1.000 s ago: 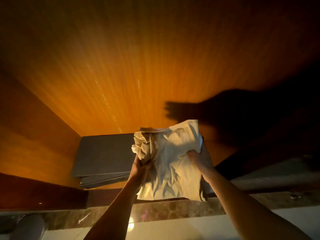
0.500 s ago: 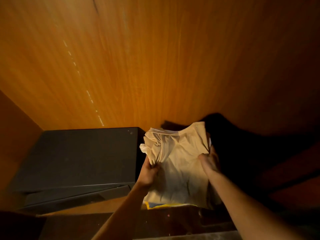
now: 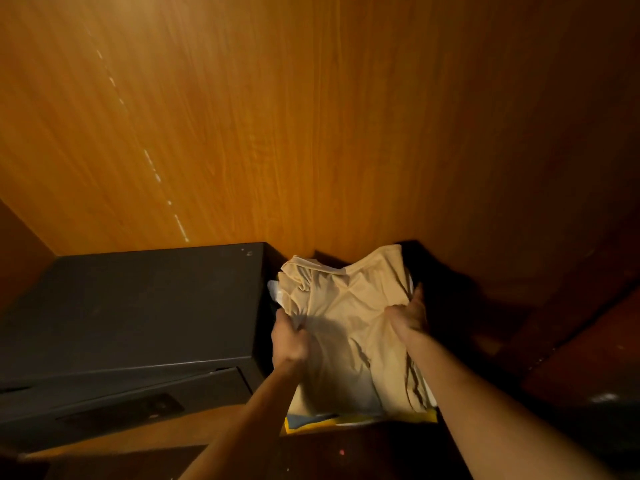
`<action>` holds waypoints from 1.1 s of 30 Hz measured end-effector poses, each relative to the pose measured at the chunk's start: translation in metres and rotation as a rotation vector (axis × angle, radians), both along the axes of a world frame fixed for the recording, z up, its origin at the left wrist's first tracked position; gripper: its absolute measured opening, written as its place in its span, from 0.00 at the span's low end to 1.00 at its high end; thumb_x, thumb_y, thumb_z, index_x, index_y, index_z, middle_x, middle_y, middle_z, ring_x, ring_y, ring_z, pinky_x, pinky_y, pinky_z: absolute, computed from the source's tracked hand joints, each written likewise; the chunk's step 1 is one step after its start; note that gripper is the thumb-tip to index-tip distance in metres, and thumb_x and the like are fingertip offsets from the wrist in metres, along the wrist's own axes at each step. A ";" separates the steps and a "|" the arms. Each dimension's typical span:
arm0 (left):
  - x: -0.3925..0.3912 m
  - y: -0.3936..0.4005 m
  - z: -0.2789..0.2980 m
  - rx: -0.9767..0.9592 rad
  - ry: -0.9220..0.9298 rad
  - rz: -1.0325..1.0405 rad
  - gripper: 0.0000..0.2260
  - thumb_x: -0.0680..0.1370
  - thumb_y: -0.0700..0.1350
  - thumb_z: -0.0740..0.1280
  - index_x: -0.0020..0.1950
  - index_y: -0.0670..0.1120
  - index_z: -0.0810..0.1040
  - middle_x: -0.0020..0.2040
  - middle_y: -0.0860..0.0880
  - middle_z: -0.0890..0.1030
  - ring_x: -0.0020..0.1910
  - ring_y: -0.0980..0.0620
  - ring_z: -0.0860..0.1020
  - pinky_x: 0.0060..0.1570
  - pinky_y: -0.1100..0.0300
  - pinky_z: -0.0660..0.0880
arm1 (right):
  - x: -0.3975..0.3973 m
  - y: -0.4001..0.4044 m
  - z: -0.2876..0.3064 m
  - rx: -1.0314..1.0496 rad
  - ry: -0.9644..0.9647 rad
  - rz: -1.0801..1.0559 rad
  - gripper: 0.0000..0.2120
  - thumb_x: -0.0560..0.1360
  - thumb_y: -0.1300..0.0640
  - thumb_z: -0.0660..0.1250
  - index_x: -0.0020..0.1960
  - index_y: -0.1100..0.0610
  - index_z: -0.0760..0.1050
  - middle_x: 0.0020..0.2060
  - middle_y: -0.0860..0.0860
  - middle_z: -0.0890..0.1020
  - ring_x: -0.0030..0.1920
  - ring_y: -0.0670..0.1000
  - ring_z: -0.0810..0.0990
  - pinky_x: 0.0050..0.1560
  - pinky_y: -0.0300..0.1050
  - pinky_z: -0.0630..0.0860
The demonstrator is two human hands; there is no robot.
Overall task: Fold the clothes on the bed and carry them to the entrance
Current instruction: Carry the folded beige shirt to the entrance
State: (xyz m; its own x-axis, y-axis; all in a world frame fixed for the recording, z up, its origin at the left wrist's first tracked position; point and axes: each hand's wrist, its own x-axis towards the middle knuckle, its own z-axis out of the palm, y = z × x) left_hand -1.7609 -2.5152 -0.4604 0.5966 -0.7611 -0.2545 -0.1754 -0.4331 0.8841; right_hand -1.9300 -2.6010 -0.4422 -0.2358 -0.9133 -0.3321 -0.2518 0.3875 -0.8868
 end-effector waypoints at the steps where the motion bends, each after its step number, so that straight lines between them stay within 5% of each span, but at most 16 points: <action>1: -0.002 0.002 0.002 0.025 -0.048 0.006 0.18 0.77 0.36 0.61 0.67 0.42 0.67 0.62 0.42 0.74 0.61 0.41 0.74 0.60 0.48 0.72 | 0.000 0.001 0.001 0.009 -0.006 0.010 0.40 0.77 0.68 0.63 0.80 0.54 0.44 0.76 0.61 0.60 0.74 0.64 0.63 0.70 0.54 0.64; 4: -0.016 0.009 0.015 0.162 -0.199 -0.061 0.31 0.79 0.41 0.65 0.78 0.42 0.53 0.76 0.41 0.59 0.69 0.39 0.68 0.67 0.45 0.68 | -0.004 0.011 0.006 -0.034 0.127 0.030 0.47 0.75 0.58 0.71 0.80 0.55 0.40 0.77 0.61 0.57 0.75 0.64 0.59 0.72 0.57 0.60; 6: -0.030 0.015 0.025 0.198 -0.411 -0.087 0.44 0.77 0.47 0.69 0.79 0.41 0.40 0.79 0.40 0.42 0.76 0.37 0.55 0.73 0.48 0.60 | -0.005 0.019 0.010 -0.215 0.493 0.006 0.46 0.72 0.44 0.72 0.80 0.56 0.49 0.75 0.61 0.60 0.73 0.64 0.60 0.69 0.60 0.60; 8: -0.045 0.022 0.032 0.014 -0.677 -0.125 0.48 0.74 0.50 0.69 0.78 0.40 0.35 0.78 0.39 0.35 0.78 0.41 0.40 0.77 0.50 0.48 | 0.001 0.027 0.010 -0.510 0.740 0.002 0.36 0.75 0.39 0.65 0.77 0.56 0.61 0.72 0.59 0.67 0.69 0.62 0.66 0.64 0.60 0.65; 11: -0.060 0.014 0.035 -0.298 -0.925 -0.298 0.35 0.74 0.42 0.62 0.78 0.41 0.52 0.79 0.41 0.53 0.79 0.47 0.48 0.76 0.52 0.45 | 0.014 0.029 0.006 -0.783 0.764 0.174 0.23 0.80 0.45 0.53 0.71 0.54 0.70 0.70 0.54 0.72 0.68 0.57 0.70 0.65 0.57 0.69; 14: -0.058 -0.013 0.032 -0.263 -1.071 -0.515 0.25 0.75 0.47 0.58 0.73 0.44 0.68 0.73 0.44 0.69 0.76 0.47 0.60 0.74 0.49 0.49 | 0.018 0.018 -0.005 -0.732 0.959 0.423 0.23 0.77 0.52 0.56 0.71 0.53 0.71 0.73 0.52 0.69 0.74 0.56 0.65 0.71 0.59 0.64; 16: -0.045 -0.027 0.021 -0.124 -1.121 -0.638 0.28 0.78 0.52 0.56 0.77 0.46 0.60 0.77 0.44 0.62 0.78 0.47 0.50 0.75 0.49 0.42 | 0.018 0.008 -0.012 -0.640 1.059 0.489 0.25 0.75 0.53 0.62 0.72 0.51 0.71 0.74 0.51 0.67 0.76 0.56 0.61 0.74 0.60 0.54; 18: -0.028 -0.035 0.004 0.036 -1.093 -0.730 0.33 0.79 0.59 0.54 0.80 0.50 0.45 0.80 0.45 0.42 0.76 0.45 0.33 0.74 0.49 0.32 | 0.015 0.002 -0.018 -0.535 1.114 0.535 0.29 0.75 0.49 0.65 0.75 0.49 0.66 0.77 0.52 0.63 0.78 0.56 0.56 0.76 0.60 0.48; 21: -0.008 -0.038 -0.012 0.168 -1.122 -0.747 0.39 0.75 0.71 0.50 0.77 0.57 0.35 0.74 0.45 0.25 0.71 0.40 0.23 0.71 0.41 0.29 | 0.003 -0.010 -0.037 -0.461 1.171 0.590 0.31 0.80 0.42 0.53 0.80 0.45 0.46 0.79 0.50 0.45 0.79 0.55 0.40 0.75 0.59 0.37; 29: 0.012 -0.055 -0.040 0.203 -1.024 -0.730 0.49 0.61 0.84 0.48 0.75 0.65 0.32 0.72 0.46 0.21 0.67 0.34 0.19 0.68 0.32 0.31 | -0.001 -0.032 -0.070 -0.458 1.111 0.651 0.33 0.75 0.31 0.38 0.77 0.38 0.36 0.78 0.49 0.35 0.77 0.55 0.31 0.77 0.60 0.40; 33: 0.008 -0.068 -0.045 0.247 -1.020 -0.741 0.54 0.57 0.86 0.47 0.75 0.64 0.32 0.74 0.45 0.24 0.68 0.34 0.21 0.70 0.33 0.33 | -0.004 -0.046 -0.080 -0.434 1.054 0.680 0.35 0.73 0.28 0.38 0.77 0.37 0.37 0.78 0.47 0.35 0.77 0.54 0.31 0.77 0.57 0.40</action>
State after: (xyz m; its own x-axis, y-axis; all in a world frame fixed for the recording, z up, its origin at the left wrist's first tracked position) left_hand -1.7532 -2.5828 -0.5050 0.0603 -0.9914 -0.1159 -0.9902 -0.0741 0.1186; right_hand -1.9335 -2.6469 -0.5224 0.3446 -0.9359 0.0732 -0.9208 -0.3522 -0.1675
